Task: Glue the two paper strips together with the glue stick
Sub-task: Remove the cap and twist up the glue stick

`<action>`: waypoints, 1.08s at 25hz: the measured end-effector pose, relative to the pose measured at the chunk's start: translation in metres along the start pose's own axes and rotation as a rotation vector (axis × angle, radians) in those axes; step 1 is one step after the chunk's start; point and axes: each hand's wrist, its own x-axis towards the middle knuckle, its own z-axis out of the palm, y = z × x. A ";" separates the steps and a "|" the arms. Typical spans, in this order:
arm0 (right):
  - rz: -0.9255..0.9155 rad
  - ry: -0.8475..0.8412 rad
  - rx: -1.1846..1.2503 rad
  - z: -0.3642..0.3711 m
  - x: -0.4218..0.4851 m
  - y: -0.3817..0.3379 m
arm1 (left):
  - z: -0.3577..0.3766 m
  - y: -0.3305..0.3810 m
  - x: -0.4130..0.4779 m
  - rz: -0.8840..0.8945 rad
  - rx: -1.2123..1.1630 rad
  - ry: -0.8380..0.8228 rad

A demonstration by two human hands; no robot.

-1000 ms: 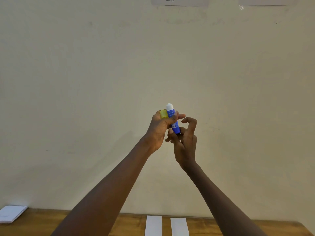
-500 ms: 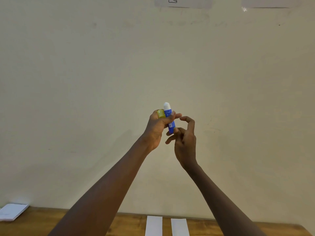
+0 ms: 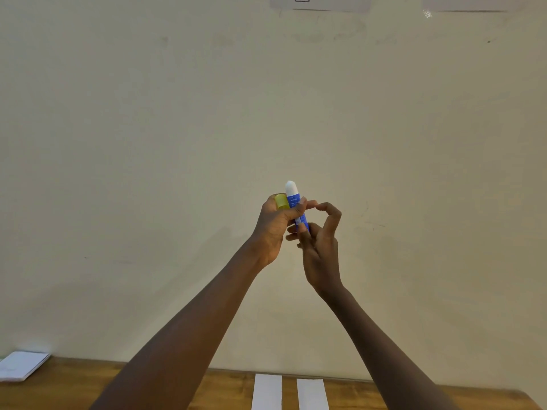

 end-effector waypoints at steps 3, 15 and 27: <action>-0.059 0.128 -0.132 0.001 -0.002 0.003 | -0.001 -0.003 0.000 -0.011 -0.017 -0.028; -0.131 0.139 -0.161 -0.002 -0.002 0.011 | -0.001 -0.006 0.000 0.003 0.011 -0.010; -0.055 -0.011 -0.094 -0.002 -0.003 0.012 | -0.003 -0.014 -0.002 -0.041 -0.015 -0.012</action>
